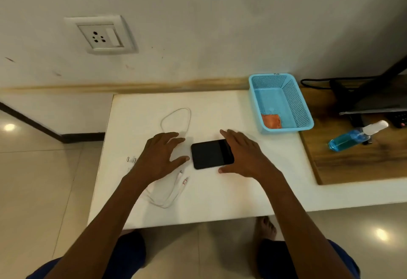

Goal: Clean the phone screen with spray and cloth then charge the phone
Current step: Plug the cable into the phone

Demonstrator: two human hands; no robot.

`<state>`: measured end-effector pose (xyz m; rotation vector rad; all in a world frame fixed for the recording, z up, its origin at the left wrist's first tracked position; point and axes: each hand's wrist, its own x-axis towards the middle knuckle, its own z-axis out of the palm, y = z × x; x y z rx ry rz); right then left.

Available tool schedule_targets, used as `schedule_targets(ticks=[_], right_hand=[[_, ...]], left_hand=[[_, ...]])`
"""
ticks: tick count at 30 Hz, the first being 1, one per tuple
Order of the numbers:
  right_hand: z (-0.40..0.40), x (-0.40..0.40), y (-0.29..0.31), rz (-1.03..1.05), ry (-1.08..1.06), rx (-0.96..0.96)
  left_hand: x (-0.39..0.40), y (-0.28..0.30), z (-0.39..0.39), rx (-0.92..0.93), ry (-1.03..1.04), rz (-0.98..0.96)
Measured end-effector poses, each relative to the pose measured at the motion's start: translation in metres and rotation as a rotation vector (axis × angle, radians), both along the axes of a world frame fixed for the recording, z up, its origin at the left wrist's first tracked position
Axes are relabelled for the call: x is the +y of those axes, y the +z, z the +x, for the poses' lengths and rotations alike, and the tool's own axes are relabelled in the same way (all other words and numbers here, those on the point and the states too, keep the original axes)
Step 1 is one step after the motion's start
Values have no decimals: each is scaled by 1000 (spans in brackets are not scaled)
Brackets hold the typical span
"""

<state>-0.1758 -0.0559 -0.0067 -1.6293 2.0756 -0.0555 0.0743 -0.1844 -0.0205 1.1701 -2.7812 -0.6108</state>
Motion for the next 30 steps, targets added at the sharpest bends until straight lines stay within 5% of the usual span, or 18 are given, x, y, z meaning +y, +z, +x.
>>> schedule_targets(ticks=[9, 17, 30], right_hand=[[5, -7, 0, -91, 4, 135], [47, -20, -10, -244, -289, 413], [64, -45, -12, -189, -363, 297]], left_hand=[[-7, 7, 18, 102, 35, -51], [-8, 11, 21, 122, 56, -99], [-6, 15, 17, 171, 92, -97]])
